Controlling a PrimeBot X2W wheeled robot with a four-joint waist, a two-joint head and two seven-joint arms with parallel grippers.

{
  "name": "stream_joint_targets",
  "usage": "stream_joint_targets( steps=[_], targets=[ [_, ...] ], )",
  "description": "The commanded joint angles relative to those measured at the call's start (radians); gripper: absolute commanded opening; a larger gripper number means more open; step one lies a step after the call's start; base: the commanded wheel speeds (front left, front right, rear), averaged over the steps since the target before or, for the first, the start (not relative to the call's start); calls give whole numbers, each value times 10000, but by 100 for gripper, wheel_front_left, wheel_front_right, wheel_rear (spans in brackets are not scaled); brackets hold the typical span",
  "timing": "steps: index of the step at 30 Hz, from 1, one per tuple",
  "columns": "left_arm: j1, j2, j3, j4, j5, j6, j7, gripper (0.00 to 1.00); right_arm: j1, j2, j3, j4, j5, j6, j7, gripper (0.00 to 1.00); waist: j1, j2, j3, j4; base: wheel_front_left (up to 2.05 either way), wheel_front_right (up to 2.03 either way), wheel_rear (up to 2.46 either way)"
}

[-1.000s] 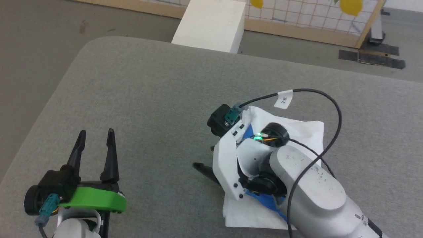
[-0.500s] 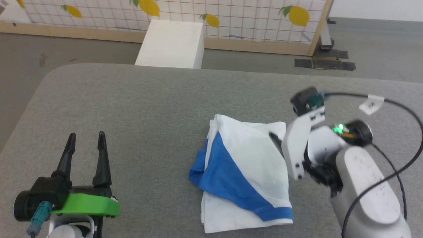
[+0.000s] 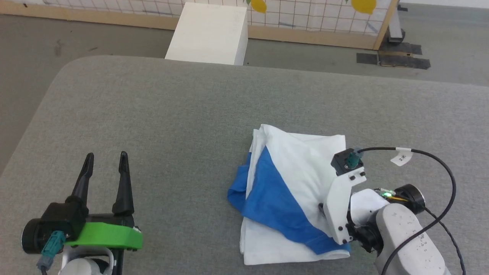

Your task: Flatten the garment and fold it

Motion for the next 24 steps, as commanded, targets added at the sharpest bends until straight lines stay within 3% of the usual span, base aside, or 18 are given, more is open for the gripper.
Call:
stream_joint_targets(
  steps=[1,2,3,4,5,10,18,24],
  targets=[
    [-131,-21,25,-3,-43,-39,-38,100,192,-4,27,249,-59,-15,74,100,0,0,65,45,0,0,0],
    [-109,-22,57,-5,-41,-39,-38,100,167,-2,21,391,-21,-15,86,100,0,0,63,4,0,0,0],
    [-70,-21,98,-5,-35,-39,-38,100,107,-1,76,474,48,-15,25,44,0,0,56,-73,0,0,0],
    [-48,-22,120,-7,-30,-39,-38,100,43,0,136,499,151,-15,-83,25,0,0,61,-141,0,0,0],
    [-30,-24,147,-15,-32,-40,-38,100,-49,1,247,525,236,-15,-148,0,0,0,70,-253,0,0,0],
    [108,3,381,-203,-59,-37,-38,100,-547,-551,1269,121,632,-15,-154,0,0,0,152,-1242,0,0,0],
    [43,0,713,-688,-89,-18,-38,100,-1671,-3501,3388,-1584,1721,-15,375,0,0,0,623,-3371,0,0,0],
    [-336,248,534,-1130,-57,-45,-38,100,-2554,-5456,3533,-2083,2301,-15,504,0,0,0,1583,-4194,0,0,0]
  ],
)
